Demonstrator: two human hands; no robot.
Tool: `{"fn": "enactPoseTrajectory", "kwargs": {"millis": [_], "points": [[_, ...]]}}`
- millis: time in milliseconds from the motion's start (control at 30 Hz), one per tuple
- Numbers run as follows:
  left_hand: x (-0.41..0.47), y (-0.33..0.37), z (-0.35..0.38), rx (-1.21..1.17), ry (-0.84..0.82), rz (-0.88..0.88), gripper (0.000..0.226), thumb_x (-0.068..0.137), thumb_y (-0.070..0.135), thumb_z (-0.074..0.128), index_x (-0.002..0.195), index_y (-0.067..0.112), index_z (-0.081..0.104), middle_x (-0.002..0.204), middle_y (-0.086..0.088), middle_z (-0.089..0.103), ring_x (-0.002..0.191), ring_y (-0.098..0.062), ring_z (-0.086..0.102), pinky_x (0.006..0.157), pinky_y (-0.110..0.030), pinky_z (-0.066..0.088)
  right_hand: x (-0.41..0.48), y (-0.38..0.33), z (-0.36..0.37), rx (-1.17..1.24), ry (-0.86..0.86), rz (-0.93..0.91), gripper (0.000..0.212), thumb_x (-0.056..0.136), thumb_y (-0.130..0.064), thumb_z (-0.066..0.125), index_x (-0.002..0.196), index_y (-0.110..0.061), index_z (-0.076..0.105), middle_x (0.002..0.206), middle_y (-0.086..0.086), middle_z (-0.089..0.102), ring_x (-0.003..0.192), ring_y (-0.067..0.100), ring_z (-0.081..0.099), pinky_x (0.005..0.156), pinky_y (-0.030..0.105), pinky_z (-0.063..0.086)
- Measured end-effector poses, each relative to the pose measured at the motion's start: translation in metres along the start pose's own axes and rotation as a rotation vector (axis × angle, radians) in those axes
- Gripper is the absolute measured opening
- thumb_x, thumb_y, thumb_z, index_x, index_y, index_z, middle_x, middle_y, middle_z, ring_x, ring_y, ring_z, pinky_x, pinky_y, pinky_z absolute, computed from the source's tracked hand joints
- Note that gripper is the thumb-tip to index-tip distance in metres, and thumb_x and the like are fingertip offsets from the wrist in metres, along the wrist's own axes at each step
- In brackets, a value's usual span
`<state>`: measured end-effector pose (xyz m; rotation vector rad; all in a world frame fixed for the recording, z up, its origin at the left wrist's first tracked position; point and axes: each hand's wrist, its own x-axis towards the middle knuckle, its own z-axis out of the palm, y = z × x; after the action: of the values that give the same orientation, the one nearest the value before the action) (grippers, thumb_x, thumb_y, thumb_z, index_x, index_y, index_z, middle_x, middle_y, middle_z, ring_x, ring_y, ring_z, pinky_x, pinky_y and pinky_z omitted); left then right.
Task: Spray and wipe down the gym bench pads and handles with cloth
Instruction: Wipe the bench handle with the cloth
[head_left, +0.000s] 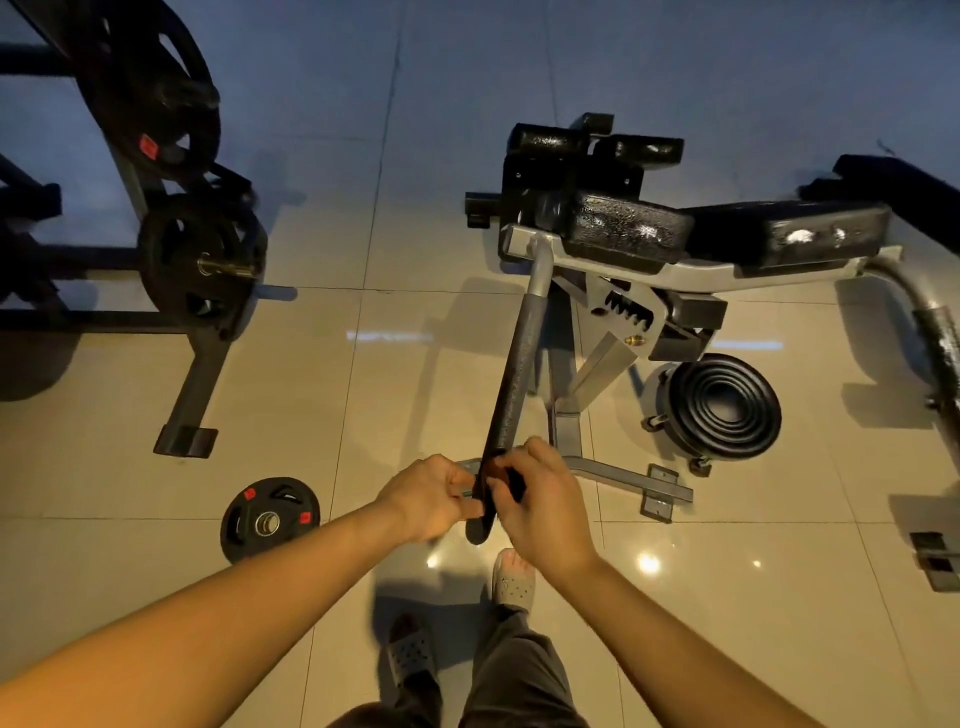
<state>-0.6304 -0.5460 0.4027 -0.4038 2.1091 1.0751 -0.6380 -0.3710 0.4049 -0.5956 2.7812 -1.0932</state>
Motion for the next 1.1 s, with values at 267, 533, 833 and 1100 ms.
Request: {"fn": "enactPoseTrajectory", "kwargs": {"millis": [267, 533, 833, 1100], "points": [[-0.003, 0.001, 0.002, -0.019, 0.009, -0.013, 0.023, 0.090, 0.033, 0.077, 0.112, 0.024, 0.077, 0.088, 0.001, 0.078, 0.089, -0.021, 0.074, 0.096, -0.044, 0.057, 0.137, 0.000, -0.040, -0.048, 0.322, 0.177, 0.008, 0.095, -0.018, 0.066, 0.102, -0.015, 0.070, 0.100, 0.000, 0.054, 0.095, 0.017, 0.053, 0.086, 0.037, 0.049], [-0.010, -0.013, 0.015, -0.242, 0.019, 0.086, 0.028, 0.101, 0.019, 0.065, 0.127, 0.026, 0.070, 0.081, 0.006, 0.068, 0.069, -0.007, 0.064, 0.080, -0.034, 0.060, -0.026, -0.006, 0.016, 0.096, 0.114, 0.181, 0.010, 0.091, -0.009, 0.070, 0.097, -0.017, 0.072, 0.091, -0.008, 0.053, 0.083, 0.003, 0.053, 0.074, 0.008, 0.038], [-0.017, -0.012, 0.024, -0.355, 0.057, 0.047, 0.041, 0.101, 0.015, 0.063, 0.142, 0.020, 0.058, 0.085, 0.001, 0.061, 0.071, -0.018, 0.056, 0.055, -0.011, 0.047, 0.084, 0.000, -0.013, 0.081, 0.283, 0.218, 0.004, 0.095, -0.015, 0.065, 0.095, -0.018, 0.068, 0.098, -0.003, 0.057, 0.093, 0.015, 0.056, 0.082, 0.025, 0.048], [-0.021, -0.019, 0.029, -0.551, -0.027, -0.023, 0.015, 0.103, 0.028, 0.062, 0.112, 0.036, 0.071, 0.104, -0.008, 0.073, 0.087, -0.020, 0.061, 0.081, -0.034, 0.052, -0.046, -0.006, 0.030, 0.221, 0.163, 0.260, 0.013, 0.089, -0.004, 0.071, 0.094, -0.016, 0.068, 0.091, -0.008, 0.061, 0.086, 0.001, 0.058, 0.075, 0.016, 0.046]]}}
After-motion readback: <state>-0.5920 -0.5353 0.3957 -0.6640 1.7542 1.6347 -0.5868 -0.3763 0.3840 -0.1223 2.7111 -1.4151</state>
